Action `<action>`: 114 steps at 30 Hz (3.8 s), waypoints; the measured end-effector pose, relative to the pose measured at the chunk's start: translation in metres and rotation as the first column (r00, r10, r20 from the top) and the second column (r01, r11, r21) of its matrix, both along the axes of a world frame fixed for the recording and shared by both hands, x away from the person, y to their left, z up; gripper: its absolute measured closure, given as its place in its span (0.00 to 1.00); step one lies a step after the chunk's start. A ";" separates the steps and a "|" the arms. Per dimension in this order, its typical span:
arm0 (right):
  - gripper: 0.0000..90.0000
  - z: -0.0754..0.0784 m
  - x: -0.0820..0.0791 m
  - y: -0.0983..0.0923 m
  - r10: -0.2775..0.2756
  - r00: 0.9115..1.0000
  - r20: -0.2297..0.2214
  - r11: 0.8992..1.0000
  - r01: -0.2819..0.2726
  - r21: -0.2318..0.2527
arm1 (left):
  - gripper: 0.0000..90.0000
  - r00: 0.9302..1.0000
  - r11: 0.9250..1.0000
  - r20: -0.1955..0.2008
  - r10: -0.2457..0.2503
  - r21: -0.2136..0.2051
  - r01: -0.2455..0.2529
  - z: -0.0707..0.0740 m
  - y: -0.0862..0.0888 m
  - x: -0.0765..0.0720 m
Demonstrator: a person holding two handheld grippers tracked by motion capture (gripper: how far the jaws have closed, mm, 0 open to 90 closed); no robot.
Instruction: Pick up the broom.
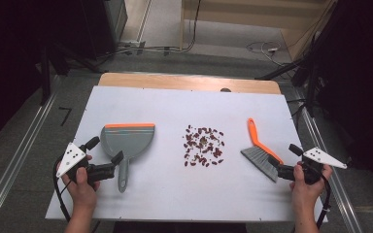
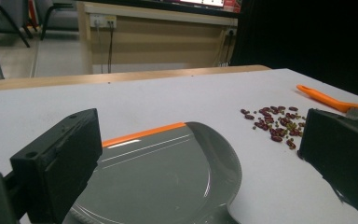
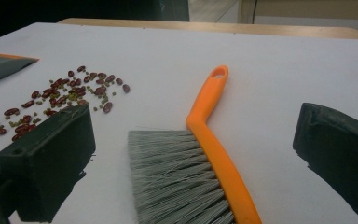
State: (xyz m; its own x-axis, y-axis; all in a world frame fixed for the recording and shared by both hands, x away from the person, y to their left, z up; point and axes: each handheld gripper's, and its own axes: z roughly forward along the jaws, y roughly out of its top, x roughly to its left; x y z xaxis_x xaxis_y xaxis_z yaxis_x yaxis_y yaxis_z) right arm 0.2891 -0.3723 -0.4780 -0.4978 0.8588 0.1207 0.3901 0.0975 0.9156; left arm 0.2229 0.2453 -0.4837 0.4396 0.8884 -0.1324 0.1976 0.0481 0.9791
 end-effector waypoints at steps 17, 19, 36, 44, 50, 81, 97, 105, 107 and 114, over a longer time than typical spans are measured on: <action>0.00 0.019 0.007 0.012 0.016 1.000 -0.017 1.000 -0.016 -0.003 | 0.00 1.000 1.000 -0.004 -0.006 0.003 0.006 -0.001 -0.004 0.000; 0.00 0.021 0.008 0.014 0.031 0.999 -0.022 0.999 -0.031 -0.007 | 0.00 1.000 1.000 0.000 -0.005 -0.003 0.005 0.000 -0.004 0.000; 0.02 0.043 0.040 0.031 0.084 0.989 -0.125 0.995 -0.091 -0.048 | 0.00 1.000 1.000 -0.003 -0.007 0.010 0.007 -0.001 -0.006 -0.002; 0.20 0.047 0.072 0.051 -0.039 0.976 -0.215 0.994 0.015 -0.110 | 0.00 1.000 1.000 -0.010 -0.007 0.013 0.007 -0.002 -0.006 0.000; 0.48 0.038 0.091 0.061 -0.106 0.954 -0.281 0.985 0.063 -0.158 | 0.00 1.000 1.000 -0.013 -0.012 0.022 0.012 -0.003 -0.007 -0.001; 0.76 -0.009 0.102 0.067 -0.155 0.832 -0.533 0.980 0.060 -0.191 | 0.00 0.999 0.999 -0.032 -0.017 0.038 0.018 -0.006 -0.007 -0.001; 0.99 -0.001 0.077 0.061 -0.156 0.910 -0.385 0.986 0.119 -0.119 | 0.00 1.000 0.999 -0.017 -0.024 0.044 0.025 -0.002 -0.011 -0.003; 0.85 0.005 0.070 0.060 -0.099 0.924 -0.368 0.988 0.047 -0.148 | 0.00 1.000 0.999 -0.010 -0.025 0.044 0.025 0.000 -0.012 -0.006; 0.72 0.007 0.072 0.064 -0.121 0.924 -0.362 0.982 0.059 -0.177 | 0.00 1.000 0.999 -0.009 -0.024 0.045 0.025 0.000 -0.012 -0.006; 0.65 -0.004 0.086 0.077 -0.140 0.911 -0.387 0.969 0.046 -0.243 | 0.00 1.000 0.999 -0.017 -0.027 0.047 0.027 -0.001 -0.013 -0.004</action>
